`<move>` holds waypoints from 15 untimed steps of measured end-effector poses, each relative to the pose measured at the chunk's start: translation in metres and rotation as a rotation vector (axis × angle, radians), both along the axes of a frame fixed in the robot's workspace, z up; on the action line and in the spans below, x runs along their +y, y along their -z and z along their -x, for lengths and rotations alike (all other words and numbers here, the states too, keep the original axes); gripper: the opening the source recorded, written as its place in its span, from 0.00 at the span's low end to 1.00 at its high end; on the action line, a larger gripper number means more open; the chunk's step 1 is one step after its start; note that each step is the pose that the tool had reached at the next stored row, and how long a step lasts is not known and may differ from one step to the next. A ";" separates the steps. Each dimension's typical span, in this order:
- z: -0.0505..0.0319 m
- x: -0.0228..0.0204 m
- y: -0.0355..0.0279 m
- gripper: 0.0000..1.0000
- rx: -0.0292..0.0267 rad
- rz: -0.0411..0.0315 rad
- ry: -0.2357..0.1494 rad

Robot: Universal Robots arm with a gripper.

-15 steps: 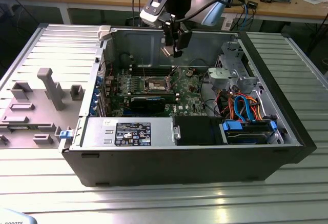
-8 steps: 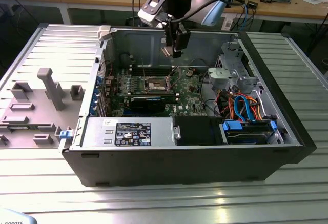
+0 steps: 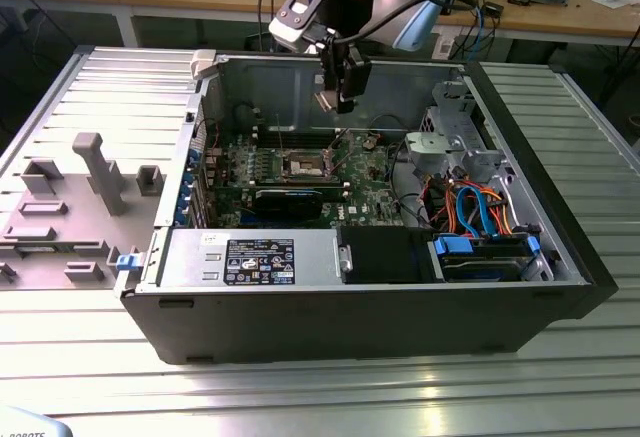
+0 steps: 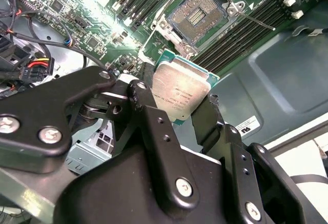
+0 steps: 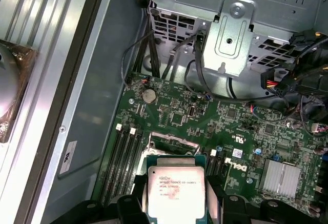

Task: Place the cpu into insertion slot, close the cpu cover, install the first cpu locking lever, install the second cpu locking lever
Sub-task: 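Place the cpu into insertion slot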

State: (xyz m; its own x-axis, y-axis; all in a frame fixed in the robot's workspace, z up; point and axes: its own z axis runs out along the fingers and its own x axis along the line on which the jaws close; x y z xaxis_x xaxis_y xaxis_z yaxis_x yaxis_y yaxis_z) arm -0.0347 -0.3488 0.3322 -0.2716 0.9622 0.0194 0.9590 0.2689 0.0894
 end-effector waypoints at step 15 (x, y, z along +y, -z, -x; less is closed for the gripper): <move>0.0000 0.0000 0.0021 0.54 0.0000 0.0000 0.069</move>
State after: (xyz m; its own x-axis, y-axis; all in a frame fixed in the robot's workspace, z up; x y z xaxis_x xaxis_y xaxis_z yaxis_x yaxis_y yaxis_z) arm -0.0347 -0.3488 0.3302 -0.2046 0.9787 0.0193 0.9753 0.2021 0.0893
